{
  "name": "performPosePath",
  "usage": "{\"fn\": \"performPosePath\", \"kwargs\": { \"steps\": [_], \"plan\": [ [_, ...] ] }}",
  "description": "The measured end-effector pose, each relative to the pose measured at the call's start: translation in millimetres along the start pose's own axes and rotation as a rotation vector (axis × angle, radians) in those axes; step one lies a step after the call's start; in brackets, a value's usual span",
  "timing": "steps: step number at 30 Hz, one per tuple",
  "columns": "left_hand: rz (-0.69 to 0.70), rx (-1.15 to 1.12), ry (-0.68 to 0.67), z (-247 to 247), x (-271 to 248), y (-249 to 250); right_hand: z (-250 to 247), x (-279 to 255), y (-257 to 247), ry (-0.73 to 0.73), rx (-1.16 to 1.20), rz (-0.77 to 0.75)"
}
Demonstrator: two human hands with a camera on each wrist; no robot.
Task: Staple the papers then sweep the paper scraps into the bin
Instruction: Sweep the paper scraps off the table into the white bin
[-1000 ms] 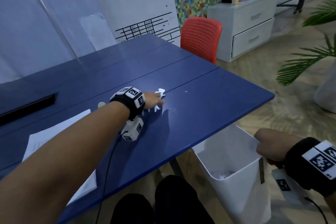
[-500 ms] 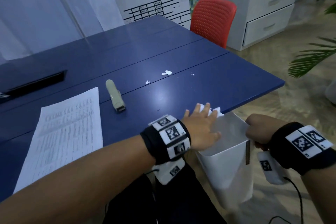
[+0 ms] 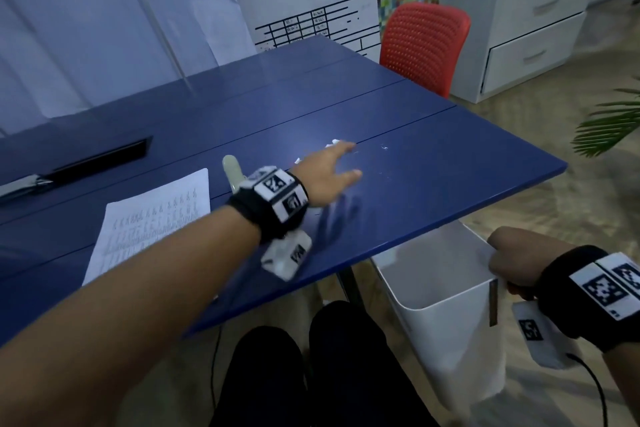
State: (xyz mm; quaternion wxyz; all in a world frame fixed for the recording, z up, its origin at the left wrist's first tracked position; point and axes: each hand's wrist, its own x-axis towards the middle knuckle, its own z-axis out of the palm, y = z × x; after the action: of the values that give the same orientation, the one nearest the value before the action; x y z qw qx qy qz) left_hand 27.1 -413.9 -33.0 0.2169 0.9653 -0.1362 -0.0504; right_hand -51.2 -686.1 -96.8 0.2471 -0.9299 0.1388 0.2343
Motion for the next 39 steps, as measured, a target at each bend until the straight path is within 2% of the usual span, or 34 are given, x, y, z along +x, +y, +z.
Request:
{"fn": "performPosePath", "kwargs": {
  "steps": [2,4,8,10,13,16,20,23,25,27,28,30,32,34,36,39],
  "plan": [
    [-0.167,0.163,-0.049,-13.1,24.1,-26.3,-0.1,-1.0,-0.4,0.001,0.003,0.001],
    [-0.278,0.274,-0.11,-17.6,41.8,-47.6,-0.2,-2.1,-0.4,0.001,-0.006,-0.001],
    [-0.343,0.379,-0.26,-8.3,52.3,-55.8,-1.1,-3.5,1.1,-0.008,-0.006,-0.002],
    [-0.333,0.429,-0.272,0.2,46.1,-52.9,-1.9,-2.9,2.2,-0.017,0.002,-0.007],
    [-0.273,0.386,-0.292,12.5,16.5,-42.8,-2.4,-4.1,4.0,-0.037,0.038,0.004],
    [-0.177,0.319,-0.343,32.2,-36.0,-14.0,-1.7,-5.3,3.6,-0.065,0.063,0.003],
    [-0.004,0.345,-0.381,72.1,-83.6,30.6,0.6,-5.8,-2.4,-0.072,0.073,-0.004],
    [0.198,0.353,-0.347,94.5,-95.8,61.8,0.9,-7.8,-6.4,-0.062,0.056,-0.024],
    [0.329,0.297,-0.436,101.7,-99.9,77.8,-0.2,-8.4,-7.1,-0.061,0.044,-0.038],
    [0.372,0.199,-0.546,100.8,-94.8,85.7,-0.9,-7.4,-6.9,-0.064,0.038,-0.044],
    [0.368,0.147,-0.528,96.4,-87.9,86.8,-0.9,-6.2,-6.4,-0.061,0.04,-0.039],
    [0.363,0.039,-0.325,79.1,-61.8,83.3,-1.3,-2.9,-4.7,-0.046,0.037,-0.016],
    [0.29,-0.006,-0.094,53.1,-23.5,73.7,-2.4,0.6,-3.4,-0.038,0.042,-0.001],
    [0.161,0.042,0.045,25.0,20.6,54.9,-3.4,3.6,-3.8,-0.036,0.047,0.005],
    [-0.001,0.123,0.056,6.6,64.1,27.9,-4.2,5.0,-4.5,-0.03,0.038,0.006],
    [-0.213,0.273,-0.056,10.7,106.1,-9.2,-4.5,5.4,-3.7,-0.02,0.034,0.003]
  ]
}}
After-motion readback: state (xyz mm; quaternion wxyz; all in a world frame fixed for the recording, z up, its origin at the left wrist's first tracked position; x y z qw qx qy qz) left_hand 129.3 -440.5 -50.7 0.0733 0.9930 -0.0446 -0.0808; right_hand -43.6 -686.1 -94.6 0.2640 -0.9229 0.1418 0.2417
